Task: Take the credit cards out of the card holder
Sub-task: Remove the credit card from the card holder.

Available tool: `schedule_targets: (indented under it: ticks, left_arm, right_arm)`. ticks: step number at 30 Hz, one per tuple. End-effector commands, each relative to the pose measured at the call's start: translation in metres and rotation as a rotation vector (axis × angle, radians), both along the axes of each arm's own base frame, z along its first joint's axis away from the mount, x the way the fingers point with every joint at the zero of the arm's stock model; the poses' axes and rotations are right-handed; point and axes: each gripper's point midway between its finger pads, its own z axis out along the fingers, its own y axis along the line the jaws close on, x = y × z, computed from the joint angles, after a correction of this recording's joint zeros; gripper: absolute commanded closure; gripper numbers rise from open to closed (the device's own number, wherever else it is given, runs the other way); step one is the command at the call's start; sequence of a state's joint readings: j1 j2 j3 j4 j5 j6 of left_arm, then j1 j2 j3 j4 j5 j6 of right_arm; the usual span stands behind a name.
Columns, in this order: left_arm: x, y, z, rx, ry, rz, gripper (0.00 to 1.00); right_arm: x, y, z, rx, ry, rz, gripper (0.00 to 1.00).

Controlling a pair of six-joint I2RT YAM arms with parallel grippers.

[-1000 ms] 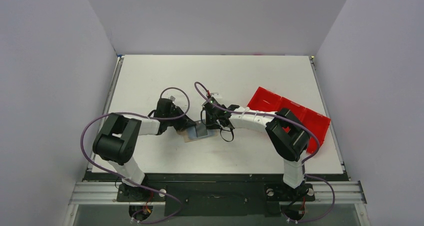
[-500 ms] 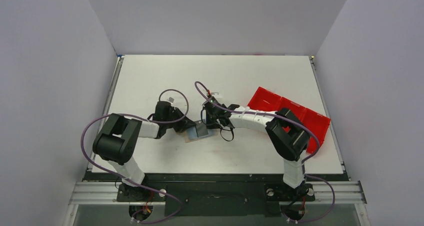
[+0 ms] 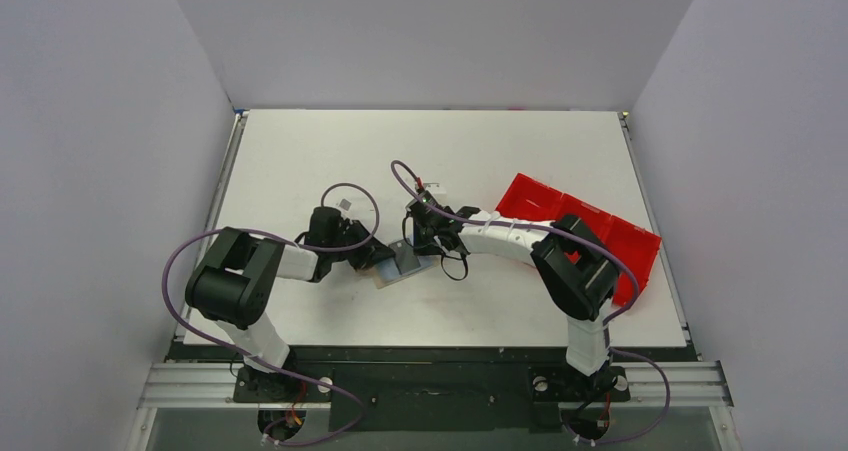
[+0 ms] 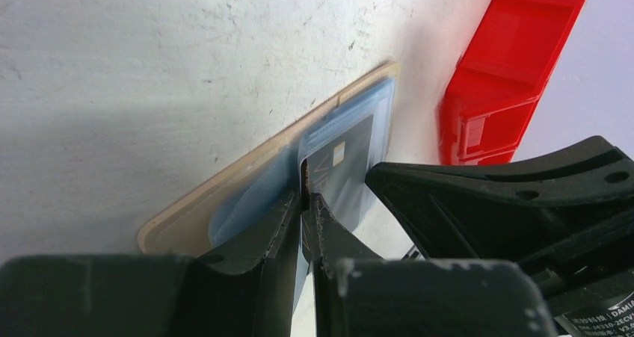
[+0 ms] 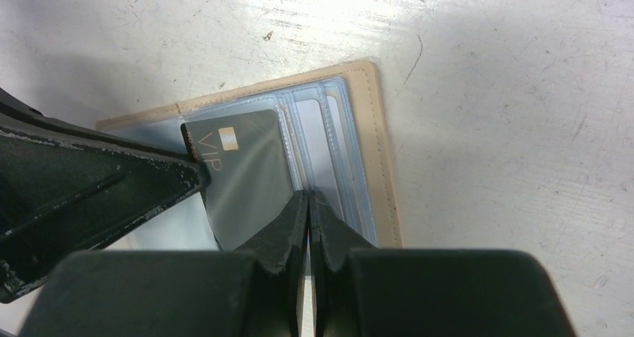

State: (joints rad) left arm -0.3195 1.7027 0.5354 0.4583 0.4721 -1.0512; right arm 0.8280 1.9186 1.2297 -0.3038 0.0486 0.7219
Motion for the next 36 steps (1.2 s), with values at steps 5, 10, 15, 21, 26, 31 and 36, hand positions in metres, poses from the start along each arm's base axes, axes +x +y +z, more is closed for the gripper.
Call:
schedule_targets:
  ticks: [5,10,15,21,26,31,36]
  left_arm:
    - [-0.004,-0.015,0.018,-0.077,-0.042,-0.065,0.94]
    - [-0.005,-0.014,0.016,-0.080,-0.033,-0.061,1.00]
    - [-0.005,-0.009,0.013,-0.075,-0.021,-0.044,1.00]
    - [-0.003,0.007,0.003,-0.003,0.009,-0.033,1.00]
    - [-0.005,0.013,0.002,0.026,0.015,-0.040,1.00]
    - [-0.007,0.014,0.000,0.027,0.017,-0.049,1.00]
    - [-0.007,0.017,-0.001,0.038,0.025,-0.047,1.00]
  right_arm:
    - [-0.019,-0.052,-0.058,-0.231,0.107,-0.032,1.00]
    - [-0.020,-0.053,-0.059,-0.236,0.109,-0.033,1.00]
    - [-0.019,-0.058,-0.061,-0.250,0.110,-0.048,1.00]
    - [-0.015,-0.078,-0.062,-0.270,0.113,-0.098,1.00]
    - [-0.014,-0.085,-0.063,-0.278,0.116,-0.112,1.00]
    - [-0.013,-0.083,-0.064,-0.272,0.118,-0.111,1.00]
    - [-0.014,-0.084,-0.066,-0.276,0.119,-0.113,1.00]
